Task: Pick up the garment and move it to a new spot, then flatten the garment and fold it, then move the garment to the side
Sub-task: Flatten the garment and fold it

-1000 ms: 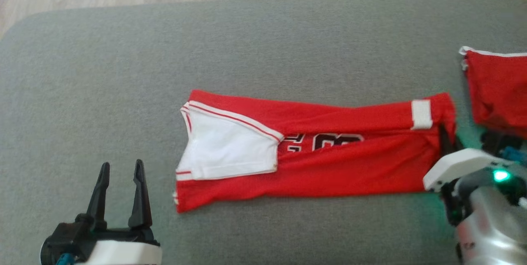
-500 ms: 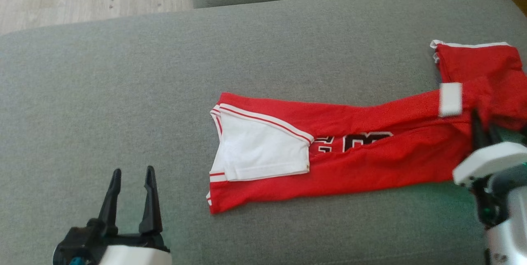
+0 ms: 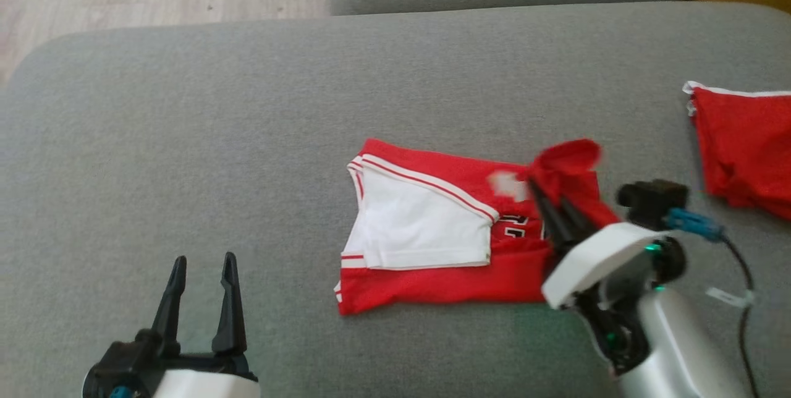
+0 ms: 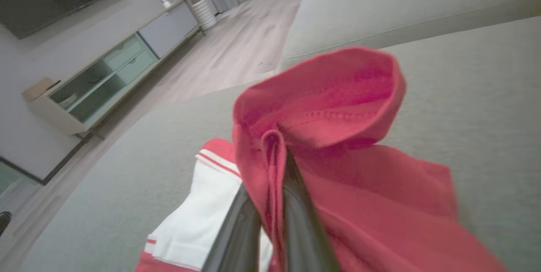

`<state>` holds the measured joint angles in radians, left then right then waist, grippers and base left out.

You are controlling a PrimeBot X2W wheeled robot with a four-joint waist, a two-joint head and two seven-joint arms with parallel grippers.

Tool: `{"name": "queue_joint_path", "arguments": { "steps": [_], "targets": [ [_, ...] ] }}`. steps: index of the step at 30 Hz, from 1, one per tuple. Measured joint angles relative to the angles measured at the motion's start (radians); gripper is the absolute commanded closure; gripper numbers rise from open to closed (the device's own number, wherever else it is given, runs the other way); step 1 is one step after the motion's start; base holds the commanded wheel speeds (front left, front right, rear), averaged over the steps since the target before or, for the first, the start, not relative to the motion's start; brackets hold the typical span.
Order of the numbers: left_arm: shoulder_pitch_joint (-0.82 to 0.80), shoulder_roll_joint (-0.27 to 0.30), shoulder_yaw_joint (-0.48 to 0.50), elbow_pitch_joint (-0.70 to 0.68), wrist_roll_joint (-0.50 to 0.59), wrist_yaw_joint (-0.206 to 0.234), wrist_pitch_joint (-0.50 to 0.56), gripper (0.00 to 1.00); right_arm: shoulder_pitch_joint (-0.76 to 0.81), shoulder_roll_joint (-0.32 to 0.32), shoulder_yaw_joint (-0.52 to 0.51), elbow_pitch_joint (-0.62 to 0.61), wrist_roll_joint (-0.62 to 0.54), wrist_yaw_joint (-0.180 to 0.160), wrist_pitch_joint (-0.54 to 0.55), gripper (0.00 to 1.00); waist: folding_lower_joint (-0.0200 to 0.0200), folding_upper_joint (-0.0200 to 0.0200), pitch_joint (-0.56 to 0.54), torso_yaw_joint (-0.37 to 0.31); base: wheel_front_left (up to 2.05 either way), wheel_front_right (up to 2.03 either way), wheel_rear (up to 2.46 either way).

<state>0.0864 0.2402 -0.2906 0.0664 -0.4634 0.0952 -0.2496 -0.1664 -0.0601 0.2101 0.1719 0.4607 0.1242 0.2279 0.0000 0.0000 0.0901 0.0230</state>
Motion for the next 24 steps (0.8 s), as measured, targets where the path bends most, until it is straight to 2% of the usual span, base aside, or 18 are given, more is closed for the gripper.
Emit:
{"name": "queue_joint_path", "arguments": {
  "steps": [8,16,18,20,24],
  "targets": [
    [-0.026,-0.012,-0.01,0.018,0.0,-0.017,0.0,0.0,-0.135,0.0,0.198,0.105,0.14,0.0,-0.058,1.0,0.0,0.0,0.007,0.064,0.0,0.0,0.0],
    [-0.046,-0.038,-0.032,0.044,0.011,-0.044,0.0,0.0,-0.239,-0.002,0.301,0.313,0.237,0.0,-0.129,1.0,0.0001,0.0,0.012,0.141,0.0,0.0,0.0],
    [-0.046,-0.04,-0.032,0.052,0.016,-0.044,0.0,0.0,-0.253,-0.002,0.319,0.367,0.255,0.0,-0.151,0.97,0.0,0.0,0.011,0.156,0.0,0.0,0.0],
    [-0.046,-0.044,-0.031,0.057,0.016,-0.047,0.0,0.0,-0.267,-0.002,0.342,0.409,0.28,0.0,-0.168,0.0,0.0001,0.0,0.009,0.166,0.0,0.0,0.0],
    [-0.046,-0.051,-0.029,0.061,0.017,-0.054,0.0,0.0,-0.296,-0.002,0.407,0.446,0.34,0.0,-0.195,0.0,0.0,0.0,0.003,0.165,0.0,0.0,0.0]
  ]
}}
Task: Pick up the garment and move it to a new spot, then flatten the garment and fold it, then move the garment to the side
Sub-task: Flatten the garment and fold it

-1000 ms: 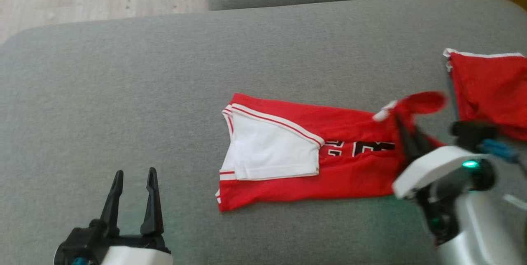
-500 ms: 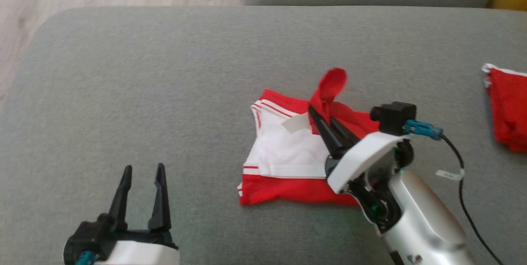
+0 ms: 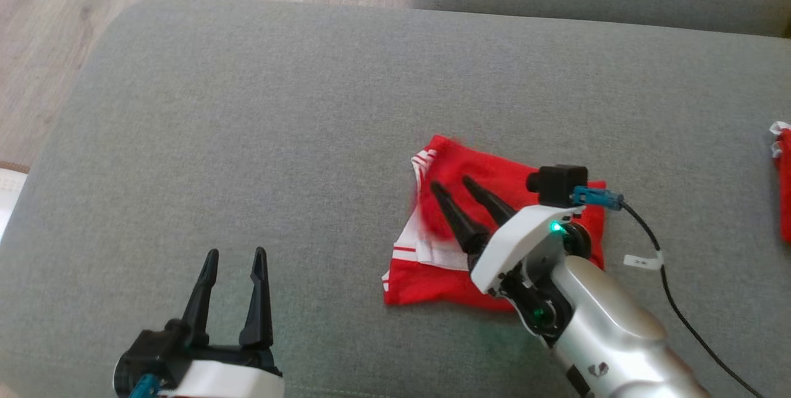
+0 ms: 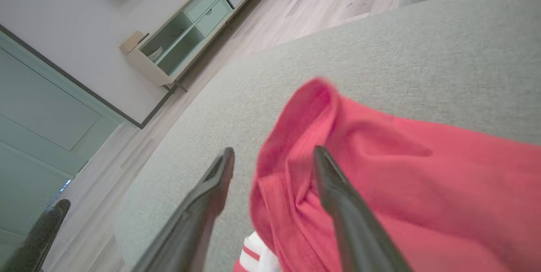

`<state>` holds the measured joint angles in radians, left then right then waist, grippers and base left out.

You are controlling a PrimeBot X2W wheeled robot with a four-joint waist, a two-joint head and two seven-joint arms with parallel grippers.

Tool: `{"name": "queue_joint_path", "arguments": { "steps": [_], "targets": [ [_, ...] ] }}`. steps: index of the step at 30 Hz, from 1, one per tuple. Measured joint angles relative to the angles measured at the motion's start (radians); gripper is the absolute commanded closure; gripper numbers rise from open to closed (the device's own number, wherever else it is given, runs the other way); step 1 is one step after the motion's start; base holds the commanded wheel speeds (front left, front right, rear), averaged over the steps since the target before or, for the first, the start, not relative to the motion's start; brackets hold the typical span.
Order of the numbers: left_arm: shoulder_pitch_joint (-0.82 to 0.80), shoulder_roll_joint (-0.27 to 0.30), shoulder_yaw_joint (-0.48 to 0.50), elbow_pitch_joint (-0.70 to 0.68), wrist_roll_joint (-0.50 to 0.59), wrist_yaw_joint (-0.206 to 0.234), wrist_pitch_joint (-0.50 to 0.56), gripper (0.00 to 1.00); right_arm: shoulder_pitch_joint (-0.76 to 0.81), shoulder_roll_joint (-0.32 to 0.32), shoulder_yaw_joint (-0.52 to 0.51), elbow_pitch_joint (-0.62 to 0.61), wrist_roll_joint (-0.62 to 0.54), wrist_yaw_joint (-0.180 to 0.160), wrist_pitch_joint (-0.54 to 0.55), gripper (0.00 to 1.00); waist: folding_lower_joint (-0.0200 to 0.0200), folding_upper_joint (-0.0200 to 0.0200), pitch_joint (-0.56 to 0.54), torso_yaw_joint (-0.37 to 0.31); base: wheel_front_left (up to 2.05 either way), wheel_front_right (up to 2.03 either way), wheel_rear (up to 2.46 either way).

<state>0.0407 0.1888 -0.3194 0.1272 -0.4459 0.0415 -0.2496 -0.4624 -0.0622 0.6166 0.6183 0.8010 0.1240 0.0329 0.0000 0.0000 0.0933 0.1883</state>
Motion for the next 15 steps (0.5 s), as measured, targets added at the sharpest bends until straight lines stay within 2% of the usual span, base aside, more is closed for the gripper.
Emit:
{"name": "queue_joint_path", "arguments": {
  "steps": [9,15],
  "targets": [
    [0.002,-0.01,0.001,0.012,0.016,-0.016,0.0,0.0,-0.043,-0.001,0.082,-0.008,0.042,0.0,-0.094,0.0,0.0,0.0,-0.02,-0.054,0.0,0.0,0.0],
    [0.005,-0.014,0.001,0.016,0.025,-0.021,0.0,0.0,-0.054,-0.001,-0.001,0.019,-0.114,0.0,-0.174,0.0,0.0,0.0,-0.03,-0.097,0.0,0.0,0.0]
  ]
}}
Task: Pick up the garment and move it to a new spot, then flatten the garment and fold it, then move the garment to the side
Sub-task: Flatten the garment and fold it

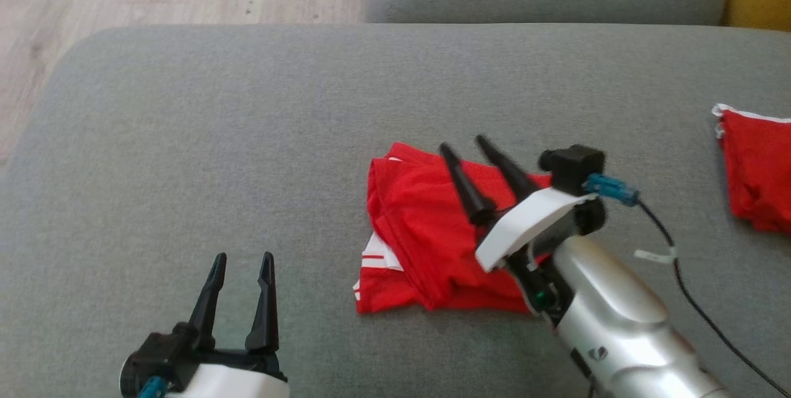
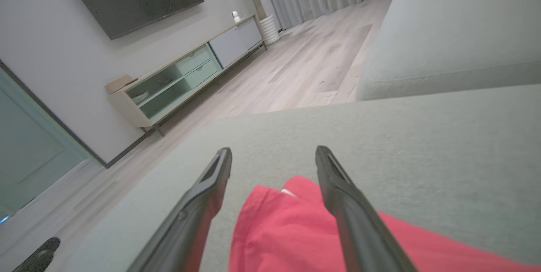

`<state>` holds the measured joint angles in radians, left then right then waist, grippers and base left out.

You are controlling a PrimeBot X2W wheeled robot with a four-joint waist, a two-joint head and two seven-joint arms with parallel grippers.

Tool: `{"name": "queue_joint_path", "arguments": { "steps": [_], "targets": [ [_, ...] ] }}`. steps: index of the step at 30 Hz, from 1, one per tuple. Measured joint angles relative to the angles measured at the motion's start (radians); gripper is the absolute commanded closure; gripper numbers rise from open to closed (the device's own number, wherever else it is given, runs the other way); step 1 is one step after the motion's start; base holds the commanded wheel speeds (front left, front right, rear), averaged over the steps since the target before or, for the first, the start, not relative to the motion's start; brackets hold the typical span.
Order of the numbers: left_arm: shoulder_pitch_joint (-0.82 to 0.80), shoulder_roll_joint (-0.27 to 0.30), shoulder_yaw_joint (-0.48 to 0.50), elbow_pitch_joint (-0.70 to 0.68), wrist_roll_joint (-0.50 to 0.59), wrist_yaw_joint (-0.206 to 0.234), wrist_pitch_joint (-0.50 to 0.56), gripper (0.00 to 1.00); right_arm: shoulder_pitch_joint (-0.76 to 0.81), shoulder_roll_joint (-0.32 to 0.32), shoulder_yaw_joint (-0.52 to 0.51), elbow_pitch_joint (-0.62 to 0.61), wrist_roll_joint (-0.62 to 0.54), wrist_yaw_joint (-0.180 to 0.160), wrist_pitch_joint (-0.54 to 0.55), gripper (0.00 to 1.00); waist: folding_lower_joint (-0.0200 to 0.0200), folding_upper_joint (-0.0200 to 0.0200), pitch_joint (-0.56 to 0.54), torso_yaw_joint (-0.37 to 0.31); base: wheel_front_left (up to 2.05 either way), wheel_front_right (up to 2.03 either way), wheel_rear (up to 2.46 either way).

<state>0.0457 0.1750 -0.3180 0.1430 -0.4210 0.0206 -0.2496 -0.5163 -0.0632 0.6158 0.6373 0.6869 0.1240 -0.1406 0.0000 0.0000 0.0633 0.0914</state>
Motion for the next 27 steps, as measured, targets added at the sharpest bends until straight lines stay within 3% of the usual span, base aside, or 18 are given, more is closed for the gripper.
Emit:
{"name": "queue_joint_path", "arguments": {
  "steps": [9,15,21,27],
  "targets": [
    [0.001,-0.003,0.004,0.002,0.004,-0.004,0.0,0.0,0.092,-0.004,-0.229,-0.021,-0.244,0.0,-0.019,0.0,0.0,0.0,0.002,-0.024,0.0,0.0,0.0],
    [0.001,-0.004,0.01,0.005,0.009,-0.012,0.0,0.0,0.201,-0.009,-0.306,-0.085,-0.374,0.0,-0.018,0.0,0.0,0.0,0.007,-0.023,0.0,0.0,0.0],
    [0.001,-0.006,0.012,0.007,0.01,-0.012,0.0,0.0,0.293,-0.008,-0.32,-0.174,-0.461,0.0,-0.003,0.0,0.0,0.0,0.012,-0.015,0.0,0.0,0.0],
    [0.001,-0.009,0.017,0.012,0.017,-0.013,0.0,0.0,0.391,-0.004,-0.222,-0.255,-0.468,0.0,0.042,0.0,0.0,0.0,0.012,0.0,0.0,0.0,0.0]
  ]
}}
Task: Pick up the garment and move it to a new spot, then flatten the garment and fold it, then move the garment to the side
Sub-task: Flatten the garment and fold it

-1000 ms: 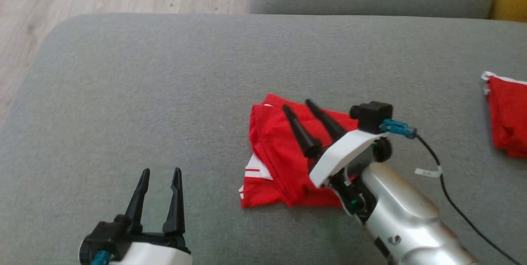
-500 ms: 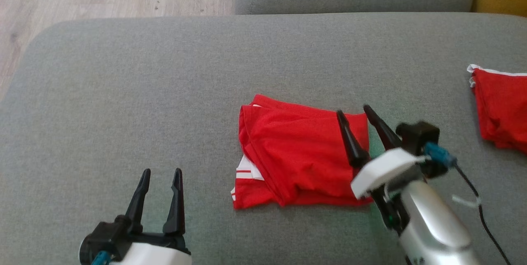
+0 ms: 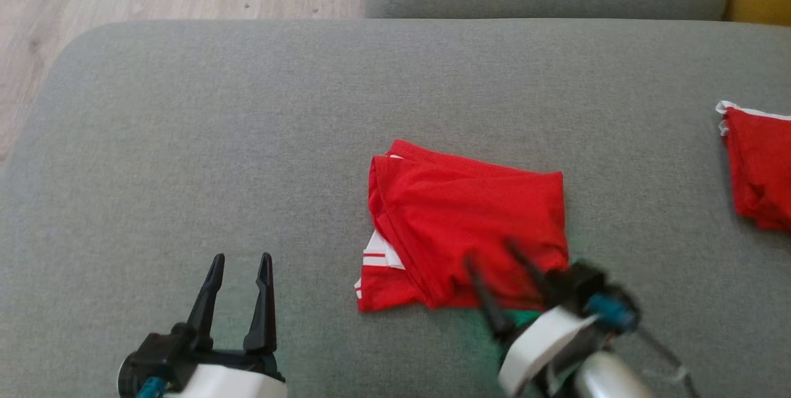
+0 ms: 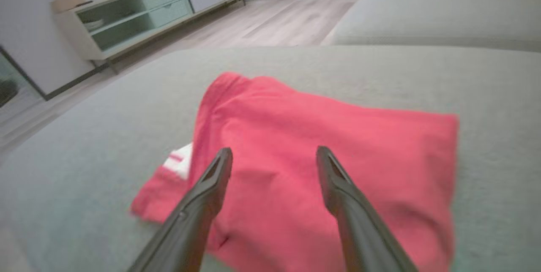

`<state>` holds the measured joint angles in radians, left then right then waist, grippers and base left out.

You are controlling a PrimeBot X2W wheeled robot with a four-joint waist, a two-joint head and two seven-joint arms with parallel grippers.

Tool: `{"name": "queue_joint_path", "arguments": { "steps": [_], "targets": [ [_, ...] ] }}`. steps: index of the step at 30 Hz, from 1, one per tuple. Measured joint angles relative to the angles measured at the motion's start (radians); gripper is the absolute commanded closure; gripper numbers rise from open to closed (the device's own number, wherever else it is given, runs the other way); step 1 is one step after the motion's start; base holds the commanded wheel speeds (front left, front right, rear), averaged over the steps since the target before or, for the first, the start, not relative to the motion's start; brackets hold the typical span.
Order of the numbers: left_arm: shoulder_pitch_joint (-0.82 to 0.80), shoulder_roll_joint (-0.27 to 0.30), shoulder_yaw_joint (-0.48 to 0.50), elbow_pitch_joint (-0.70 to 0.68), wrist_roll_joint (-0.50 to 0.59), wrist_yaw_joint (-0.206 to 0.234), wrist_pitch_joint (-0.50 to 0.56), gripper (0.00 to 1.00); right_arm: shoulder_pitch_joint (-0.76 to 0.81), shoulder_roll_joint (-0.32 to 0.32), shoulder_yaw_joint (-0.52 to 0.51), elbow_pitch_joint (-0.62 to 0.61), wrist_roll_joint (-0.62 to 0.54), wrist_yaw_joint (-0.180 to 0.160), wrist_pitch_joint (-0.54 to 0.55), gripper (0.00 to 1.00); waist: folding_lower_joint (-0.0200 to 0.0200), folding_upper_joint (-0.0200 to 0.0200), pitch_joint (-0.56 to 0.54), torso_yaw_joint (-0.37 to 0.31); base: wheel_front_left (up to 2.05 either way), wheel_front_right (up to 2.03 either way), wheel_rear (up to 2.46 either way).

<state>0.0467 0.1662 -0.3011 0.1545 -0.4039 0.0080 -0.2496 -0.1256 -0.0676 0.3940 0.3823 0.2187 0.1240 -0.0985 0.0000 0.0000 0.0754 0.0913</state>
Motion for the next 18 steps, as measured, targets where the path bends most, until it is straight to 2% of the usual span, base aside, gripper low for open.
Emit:
{"name": "queue_joint_path", "arguments": {
  "steps": [5,9,18],
  "targets": [
    [0.0,-0.001,0.007,0.0,0.0,0.0,0.0,0.0,0.077,0.001,0.119,-0.051,0.013,0.0,0.043,0.0,0.0,0.0,0.003,0.012,0.0,0.0,0.0],
    [0.0,-0.002,0.01,0.0,0.0,-0.001,0.0,0.0,0.085,-0.009,0.164,-0.057,0.025,0.0,0.068,0.0,0.0,0.0,0.009,0.016,0.0,0.0,0.0],
    [-0.002,-0.007,0.012,0.0,0.002,-0.008,0.0,0.0,-0.017,-0.013,0.226,0.035,0.026,0.0,0.062,0.0,0.0,0.0,0.031,0.044,0.0,0.0,0.0]
  ]
}}
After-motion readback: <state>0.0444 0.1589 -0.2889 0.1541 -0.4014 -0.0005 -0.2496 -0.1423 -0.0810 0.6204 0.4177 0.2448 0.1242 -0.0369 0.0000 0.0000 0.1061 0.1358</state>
